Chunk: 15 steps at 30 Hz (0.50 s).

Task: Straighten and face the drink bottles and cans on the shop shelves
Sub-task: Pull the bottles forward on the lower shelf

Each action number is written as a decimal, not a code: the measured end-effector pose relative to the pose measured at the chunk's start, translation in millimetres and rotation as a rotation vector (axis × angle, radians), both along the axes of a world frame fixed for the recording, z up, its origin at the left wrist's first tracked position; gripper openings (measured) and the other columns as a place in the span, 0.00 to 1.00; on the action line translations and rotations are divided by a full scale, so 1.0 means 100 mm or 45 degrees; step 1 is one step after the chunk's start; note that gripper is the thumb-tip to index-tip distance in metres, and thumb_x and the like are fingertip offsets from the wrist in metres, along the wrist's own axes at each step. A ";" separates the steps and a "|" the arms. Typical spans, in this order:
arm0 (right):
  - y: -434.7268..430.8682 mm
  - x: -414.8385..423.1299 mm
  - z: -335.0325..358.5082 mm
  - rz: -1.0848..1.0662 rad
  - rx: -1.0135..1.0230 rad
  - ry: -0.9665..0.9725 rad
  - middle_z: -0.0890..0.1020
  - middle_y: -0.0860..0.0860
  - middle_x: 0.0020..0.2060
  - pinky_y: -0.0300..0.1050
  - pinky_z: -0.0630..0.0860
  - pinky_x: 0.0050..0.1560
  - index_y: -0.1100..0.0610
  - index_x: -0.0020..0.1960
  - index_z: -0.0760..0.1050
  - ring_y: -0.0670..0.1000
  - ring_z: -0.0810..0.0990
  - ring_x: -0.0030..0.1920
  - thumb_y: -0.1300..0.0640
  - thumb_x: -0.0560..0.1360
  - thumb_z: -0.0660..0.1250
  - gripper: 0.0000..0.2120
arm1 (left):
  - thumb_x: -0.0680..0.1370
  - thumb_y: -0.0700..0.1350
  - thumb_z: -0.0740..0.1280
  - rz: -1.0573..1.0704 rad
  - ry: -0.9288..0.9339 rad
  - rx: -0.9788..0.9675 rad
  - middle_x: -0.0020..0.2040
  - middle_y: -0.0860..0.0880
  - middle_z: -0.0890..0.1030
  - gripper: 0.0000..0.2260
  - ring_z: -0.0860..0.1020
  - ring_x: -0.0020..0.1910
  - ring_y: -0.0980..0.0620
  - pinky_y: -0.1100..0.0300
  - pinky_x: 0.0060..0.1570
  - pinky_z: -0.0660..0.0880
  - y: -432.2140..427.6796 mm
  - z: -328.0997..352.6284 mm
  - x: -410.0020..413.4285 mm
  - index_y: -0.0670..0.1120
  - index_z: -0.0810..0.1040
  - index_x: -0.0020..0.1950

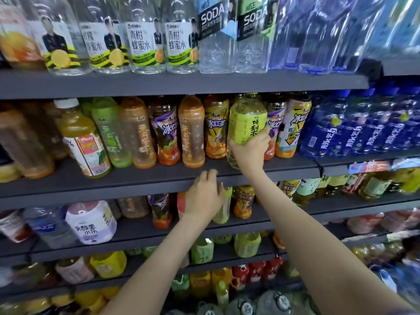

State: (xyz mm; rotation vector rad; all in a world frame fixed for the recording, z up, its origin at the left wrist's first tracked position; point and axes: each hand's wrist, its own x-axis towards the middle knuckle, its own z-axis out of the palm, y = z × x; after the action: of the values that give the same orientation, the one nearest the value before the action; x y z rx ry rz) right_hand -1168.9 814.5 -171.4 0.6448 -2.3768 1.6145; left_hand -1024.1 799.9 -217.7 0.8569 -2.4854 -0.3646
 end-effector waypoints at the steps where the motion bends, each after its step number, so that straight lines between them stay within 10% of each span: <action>1: 0.00 -0.03 0.00 0.006 -0.008 0.003 0.65 0.61 0.63 0.53 0.67 0.62 0.66 0.73 0.51 0.61 0.65 0.64 0.49 0.64 0.77 0.50 | 0.80 0.48 0.59 -0.011 0.030 0.015 0.61 0.46 0.73 0.17 0.73 0.58 0.46 0.54 0.47 0.72 -0.03 0.00 -0.01 0.45 0.67 0.68; 7: 0.28 -0.07 -0.07 0.092 -0.103 0.127 0.68 0.55 0.51 0.49 0.72 0.54 0.66 0.58 0.63 0.54 0.68 0.54 0.53 0.60 0.78 0.37 | 0.79 0.46 0.62 -0.129 0.279 0.128 0.63 0.46 0.72 0.20 0.73 0.62 0.47 0.53 0.51 0.73 0.08 -0.05 -0.15 0.45 0.64 0.70; 15: 1.31 -0.03 -0.35 0.264 -0.309 0.166 0.68 0.52 0.58 0.29 0.67 0.58 0.56 0.65 0.64 0.46 0.69 0.60 0.51 0.60 0.80 0.39 | 0.76 0.41 0.65 -0.295 0.403 0.209 0.60 0.45 0.71 0.21 0.74 0.57 0.44 0.49 0.49 0.75 0.69 -0.22 -0.55 0.43 0.65 0.68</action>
State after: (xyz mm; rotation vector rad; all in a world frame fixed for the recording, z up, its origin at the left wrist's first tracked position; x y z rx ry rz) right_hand -1171.9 945.5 -206.8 0.9389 -2.0363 1.8437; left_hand -1078.8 869.3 -239.4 0.5226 -2.2811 -0.7333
